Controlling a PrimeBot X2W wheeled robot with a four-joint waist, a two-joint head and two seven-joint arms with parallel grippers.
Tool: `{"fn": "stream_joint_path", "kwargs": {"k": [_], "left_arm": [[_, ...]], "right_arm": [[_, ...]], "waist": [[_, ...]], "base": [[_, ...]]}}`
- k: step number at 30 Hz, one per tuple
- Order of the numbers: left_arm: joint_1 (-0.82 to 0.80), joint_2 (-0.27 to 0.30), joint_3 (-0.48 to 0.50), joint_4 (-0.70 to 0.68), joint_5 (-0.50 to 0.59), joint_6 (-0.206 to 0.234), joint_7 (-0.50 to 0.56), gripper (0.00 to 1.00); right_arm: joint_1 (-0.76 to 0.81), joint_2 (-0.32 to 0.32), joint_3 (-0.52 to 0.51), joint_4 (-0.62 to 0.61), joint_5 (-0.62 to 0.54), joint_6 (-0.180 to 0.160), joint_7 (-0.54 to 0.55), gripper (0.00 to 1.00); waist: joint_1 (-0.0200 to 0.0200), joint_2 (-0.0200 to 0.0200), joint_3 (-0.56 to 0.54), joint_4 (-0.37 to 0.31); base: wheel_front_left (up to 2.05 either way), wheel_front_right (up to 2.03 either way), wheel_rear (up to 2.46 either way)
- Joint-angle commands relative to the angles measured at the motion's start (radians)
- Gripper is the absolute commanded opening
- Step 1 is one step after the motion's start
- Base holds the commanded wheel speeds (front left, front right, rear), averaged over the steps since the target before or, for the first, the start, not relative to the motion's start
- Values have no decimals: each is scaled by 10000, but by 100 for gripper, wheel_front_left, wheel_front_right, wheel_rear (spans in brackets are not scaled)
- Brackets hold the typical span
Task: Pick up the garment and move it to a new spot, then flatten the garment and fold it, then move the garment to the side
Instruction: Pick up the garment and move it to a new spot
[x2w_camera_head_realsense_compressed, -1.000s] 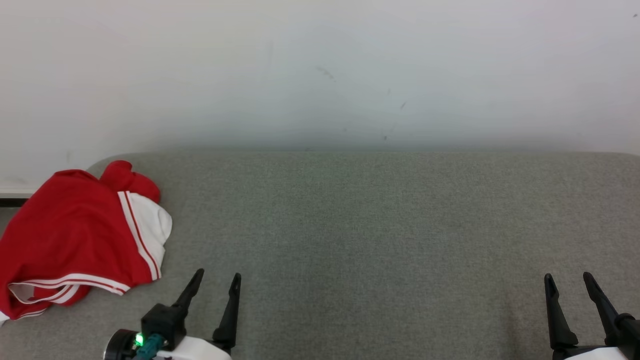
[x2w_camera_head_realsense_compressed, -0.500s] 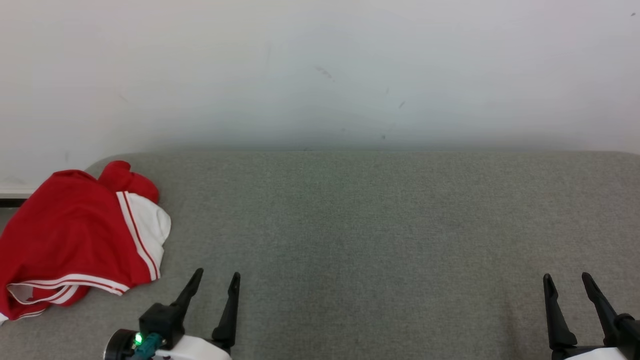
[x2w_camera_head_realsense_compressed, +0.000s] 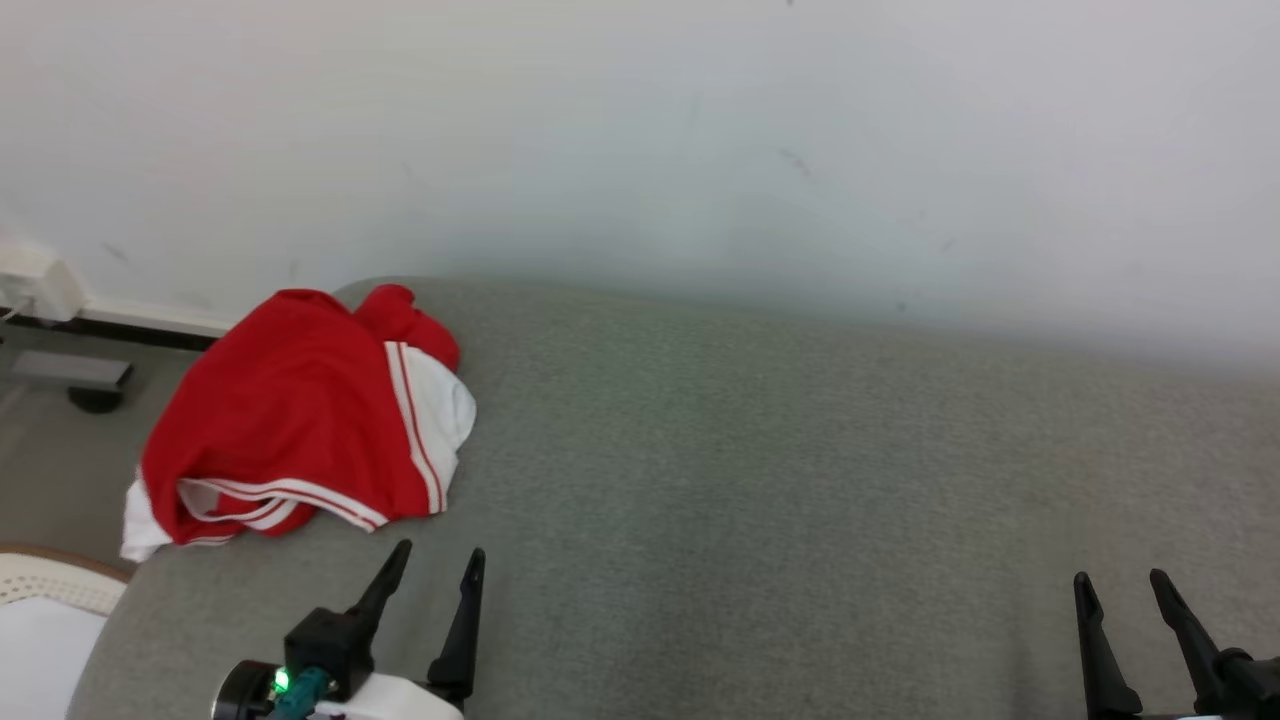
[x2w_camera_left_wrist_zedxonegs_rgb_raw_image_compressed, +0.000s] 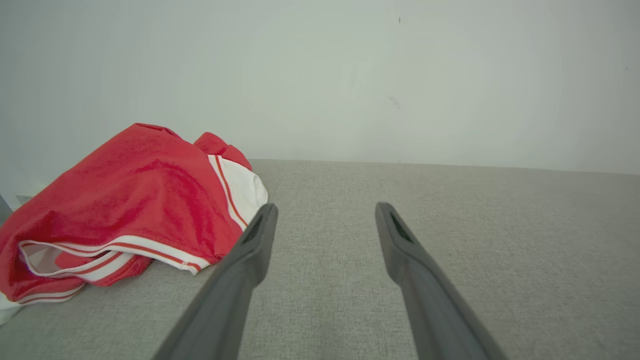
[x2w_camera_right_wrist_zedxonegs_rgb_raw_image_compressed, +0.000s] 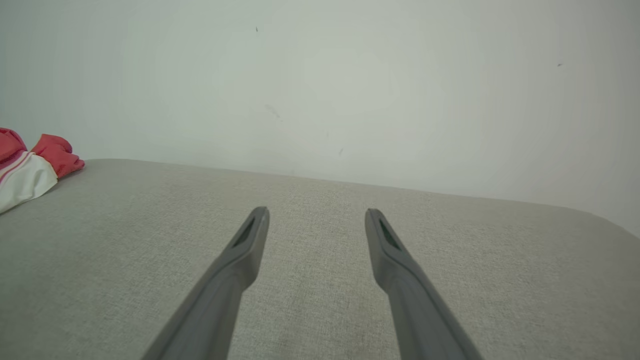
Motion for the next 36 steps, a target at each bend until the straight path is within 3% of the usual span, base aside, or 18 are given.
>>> {"fn": "stream_joint_path", "kwargs": {"k": [1,9,15,27,36], "left_arm": [[184,69,13,43,83,-19,-9,100],[428,172,177,28,75,13,-11,100],[549,191,246,-8,36,-14,-9,100],[-137,213,571,-107,-243,-39,-11,100],[-3199,777,1100,1151,-460,44,93,100]], "right_arm": [[69,58,52,53,101,-17,3,100],[47,162,394,164,161,-17,3,100],[1,203,565,224,209,-17,3,100],[-382,-89,838,-72,139,-19,5,100],[-1296,-1166,1021,-816,-146,-17,5,100]], "waist": [[0,0,-162,845],[0,0,-289,2290],[0,0,-305,2838],[0,0,596,2562],[0,0,2891,2053]], "base": [[0,0,0],[0,0,0],[0,0,0],[0,0,0],[0,0,0]]}}
